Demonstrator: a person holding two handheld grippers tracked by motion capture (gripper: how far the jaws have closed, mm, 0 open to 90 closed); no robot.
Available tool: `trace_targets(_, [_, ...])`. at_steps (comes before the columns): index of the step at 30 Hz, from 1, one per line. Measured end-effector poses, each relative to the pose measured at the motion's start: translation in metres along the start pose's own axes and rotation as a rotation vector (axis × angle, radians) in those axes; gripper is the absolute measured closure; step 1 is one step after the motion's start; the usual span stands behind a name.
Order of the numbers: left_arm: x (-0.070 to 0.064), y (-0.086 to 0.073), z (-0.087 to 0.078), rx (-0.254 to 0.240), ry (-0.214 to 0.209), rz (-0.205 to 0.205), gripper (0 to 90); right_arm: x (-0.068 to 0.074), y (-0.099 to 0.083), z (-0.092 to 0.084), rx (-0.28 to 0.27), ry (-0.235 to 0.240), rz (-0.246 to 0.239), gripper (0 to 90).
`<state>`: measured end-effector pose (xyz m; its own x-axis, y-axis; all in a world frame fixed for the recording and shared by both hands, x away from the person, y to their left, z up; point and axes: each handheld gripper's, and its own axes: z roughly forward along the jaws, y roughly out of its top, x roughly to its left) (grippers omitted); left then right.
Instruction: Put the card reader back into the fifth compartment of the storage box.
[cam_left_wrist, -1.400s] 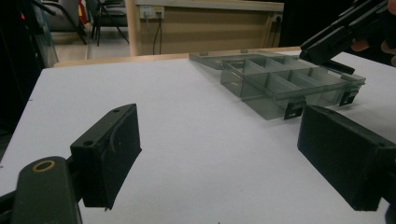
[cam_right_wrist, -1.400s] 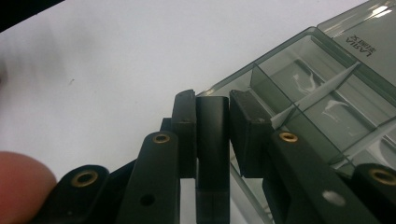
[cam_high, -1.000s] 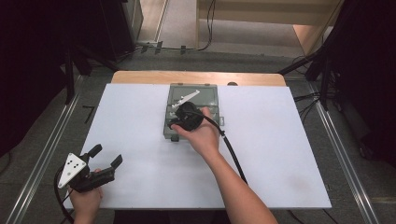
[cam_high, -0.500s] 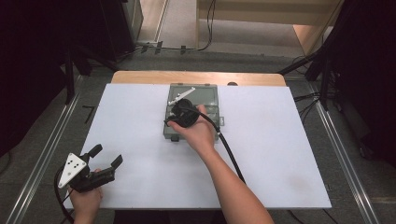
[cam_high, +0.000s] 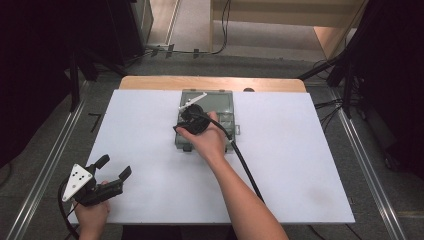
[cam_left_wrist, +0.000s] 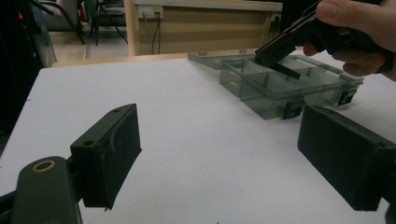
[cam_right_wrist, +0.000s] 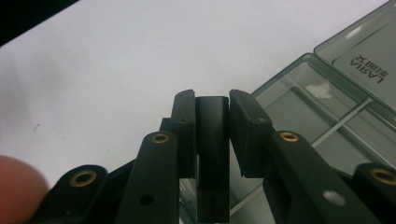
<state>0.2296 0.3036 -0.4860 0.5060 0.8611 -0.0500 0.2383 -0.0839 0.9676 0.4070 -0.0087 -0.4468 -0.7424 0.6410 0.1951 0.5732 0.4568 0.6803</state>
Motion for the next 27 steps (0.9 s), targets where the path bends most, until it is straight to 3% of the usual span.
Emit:
trace_targets(5, [0.0, 0.0, 0.0, 0.0, 0.0, -0.001, 13.6, -0.004, -0.001, -0.004, -0.036, 0.006, 0.036, 22.1])
trace_targets(6, [0.0, 0.0, 0.0, 0.0, 0.0, -0.001, 13.6, -0.004, -0.003, -0.007, -0.041, 0.008, 0.045, 8.5])
trace_targets(10, [0.0, 0.0, 0.0, 0.0, -0.001, -0.001, 13.6, -0.005, -0.007, -0.014, -0.067, 0.018, 0.048, 7.9])
trace_targets(13, [0.0, 0.0, 0.0, 0.0, 0.0, -0.001, 13.5, -0.007, -0.012, -0.019, -0.079, 0.048, 0.056, 0.0])
trace_targets(19, [0.0, 0.0, 0.001, -0.001, 0.001, -0.001, 13.5, -0.007, -0.026, -0.032, -0.11, 0.016, 0.04, 0.0])
trace_targets(27, [-0.001, 0.0, 0.001, 0.002, 0.003, 0.003, 13.6, -0.011, -0.043, -0.054, -0.165, 0.008, 0.035, 0.0])
